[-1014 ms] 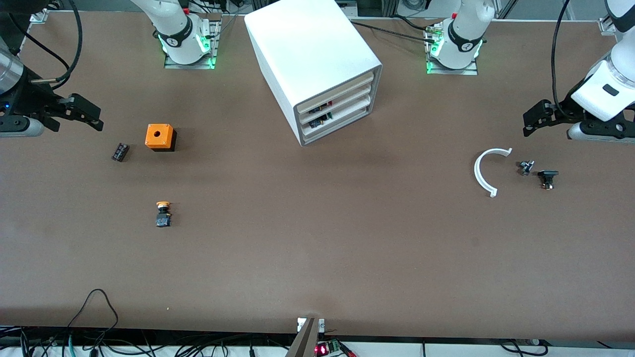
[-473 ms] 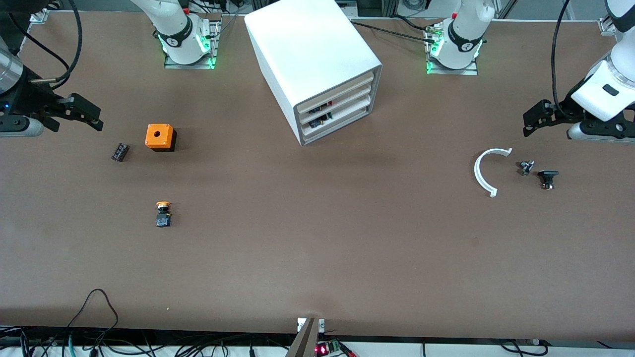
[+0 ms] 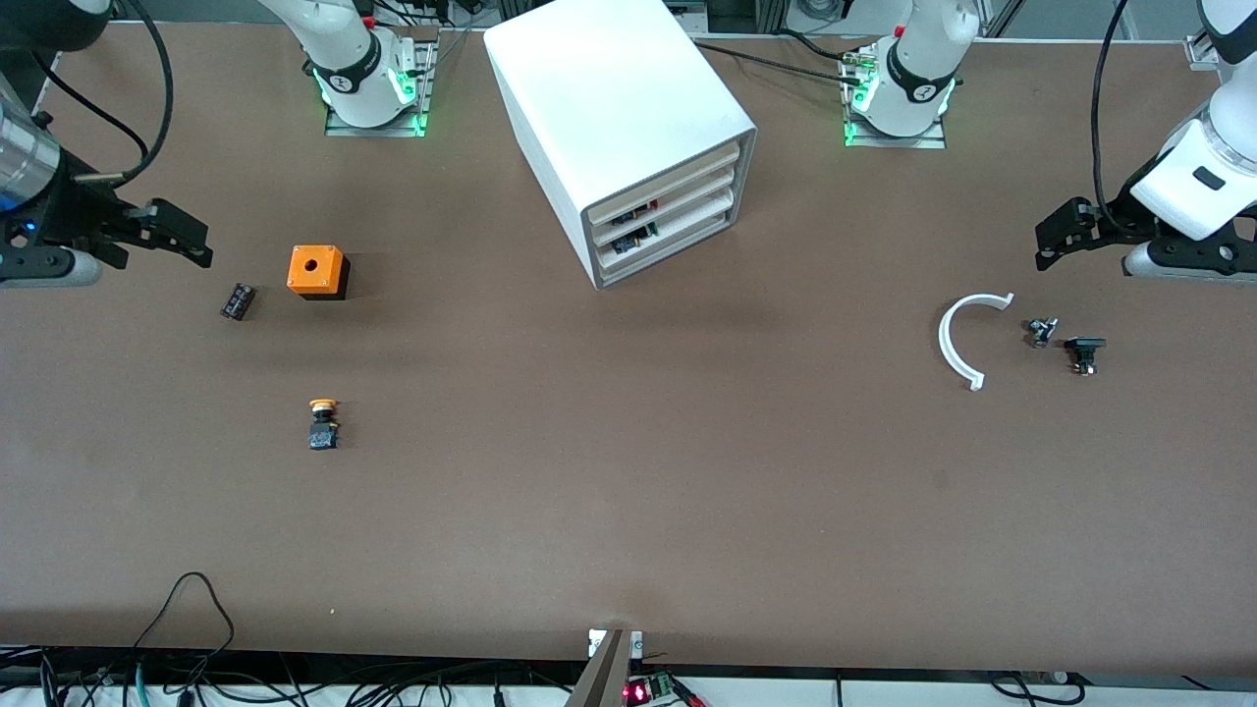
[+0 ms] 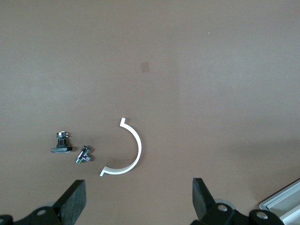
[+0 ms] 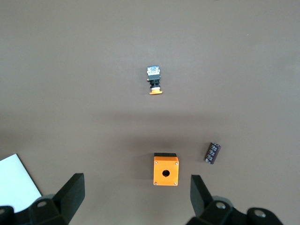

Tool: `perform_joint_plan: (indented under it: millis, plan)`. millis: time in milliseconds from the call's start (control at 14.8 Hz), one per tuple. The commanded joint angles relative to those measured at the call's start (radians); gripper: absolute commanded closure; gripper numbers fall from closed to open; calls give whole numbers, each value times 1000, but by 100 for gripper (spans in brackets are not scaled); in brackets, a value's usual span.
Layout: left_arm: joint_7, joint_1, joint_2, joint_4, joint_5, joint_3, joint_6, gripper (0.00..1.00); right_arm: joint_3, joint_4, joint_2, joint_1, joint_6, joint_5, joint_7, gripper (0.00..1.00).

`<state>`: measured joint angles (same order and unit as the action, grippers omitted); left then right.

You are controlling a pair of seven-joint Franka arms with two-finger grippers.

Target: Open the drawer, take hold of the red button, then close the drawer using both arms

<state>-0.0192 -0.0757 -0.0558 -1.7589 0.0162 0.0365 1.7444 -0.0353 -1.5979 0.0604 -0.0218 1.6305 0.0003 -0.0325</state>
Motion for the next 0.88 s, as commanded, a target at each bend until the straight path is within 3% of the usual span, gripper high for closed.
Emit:
perform_joint_plan:
  millis: [0, 203, 405, 608, 811]
  plan:
    - [-19, 2, 16, 30, 13, -3, -14, 0, -11, 23, 42, -3, -21, -2, 5, 0]
    - [-15, -3, 17, 30, 1, -4, -19, 0, -8, 19, 56, -10, -20, -2, 13, 0]
    - [-16, 4, 33, 30, -119, -1, -112, 0, -6, 26, 96, -4, 0, -2, 11, 0]
    - [-18, -10, 50, 29, -146, -12, -164, 0, -8, 30, 143, -10, 24, -2, -3, 0]
    - [-21, -15, 88, 18, -295, -13, -247, 0, -11, 88, 205, -26, 49, -2, -7, 0]
